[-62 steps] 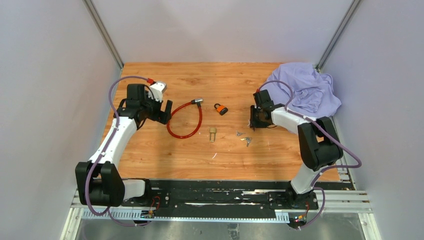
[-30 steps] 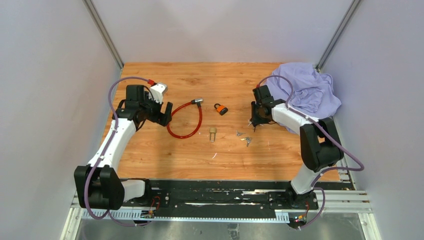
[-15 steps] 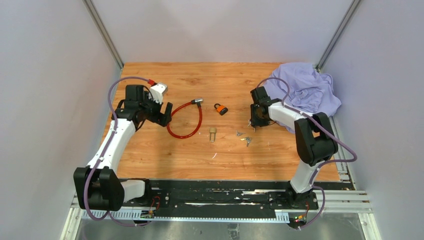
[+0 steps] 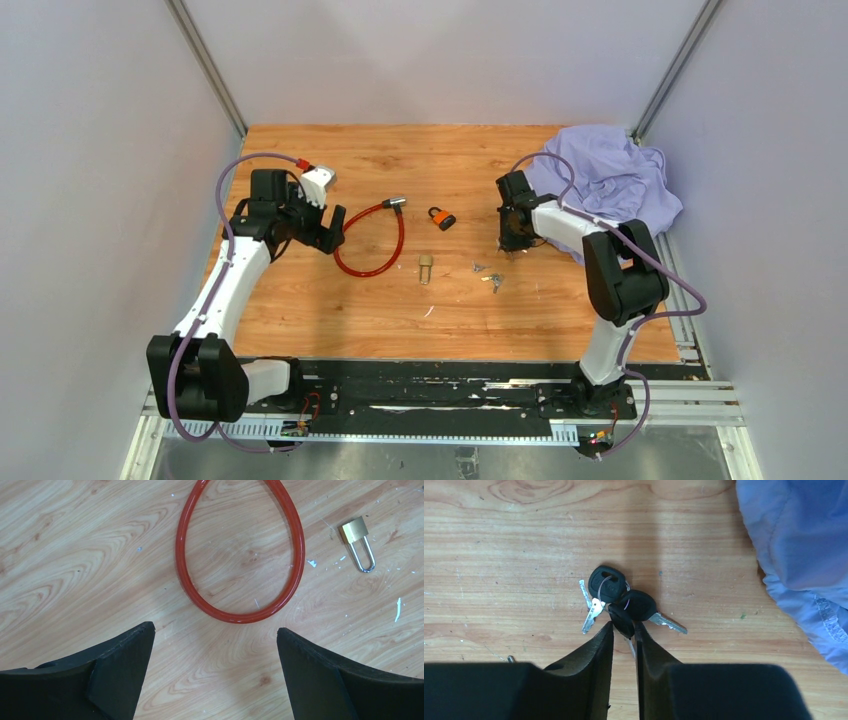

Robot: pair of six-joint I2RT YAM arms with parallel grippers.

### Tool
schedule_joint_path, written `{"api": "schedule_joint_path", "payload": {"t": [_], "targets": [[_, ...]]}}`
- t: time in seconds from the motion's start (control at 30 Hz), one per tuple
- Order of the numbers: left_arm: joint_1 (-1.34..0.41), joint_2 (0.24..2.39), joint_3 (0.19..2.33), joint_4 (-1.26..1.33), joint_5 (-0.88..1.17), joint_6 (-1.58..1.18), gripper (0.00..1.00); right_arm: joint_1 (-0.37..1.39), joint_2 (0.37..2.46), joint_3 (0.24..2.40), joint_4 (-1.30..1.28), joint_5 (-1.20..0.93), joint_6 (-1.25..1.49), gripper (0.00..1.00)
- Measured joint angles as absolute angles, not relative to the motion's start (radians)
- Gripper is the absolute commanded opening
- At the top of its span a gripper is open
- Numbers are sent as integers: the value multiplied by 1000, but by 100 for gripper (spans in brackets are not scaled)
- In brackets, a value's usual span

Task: Unlock with the key
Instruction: Pick up the key from the center of the board.

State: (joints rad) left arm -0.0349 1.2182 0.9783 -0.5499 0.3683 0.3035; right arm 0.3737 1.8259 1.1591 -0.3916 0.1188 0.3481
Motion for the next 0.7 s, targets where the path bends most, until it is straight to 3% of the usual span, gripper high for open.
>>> {"api": "schedule_joint_path", "payload": {"t": [0.13,0.47,0.7], "targets": [[-35,1218,978,-555,373,304,96,384,1829,1163,-387,122,363,1],[-35,1218,984,-569,418,303,98,387,1809,1163,-392,80,381,1],[-37,1218,994,-590,509,295,98,390,1647,1160,-381,-82,443,1]]}}
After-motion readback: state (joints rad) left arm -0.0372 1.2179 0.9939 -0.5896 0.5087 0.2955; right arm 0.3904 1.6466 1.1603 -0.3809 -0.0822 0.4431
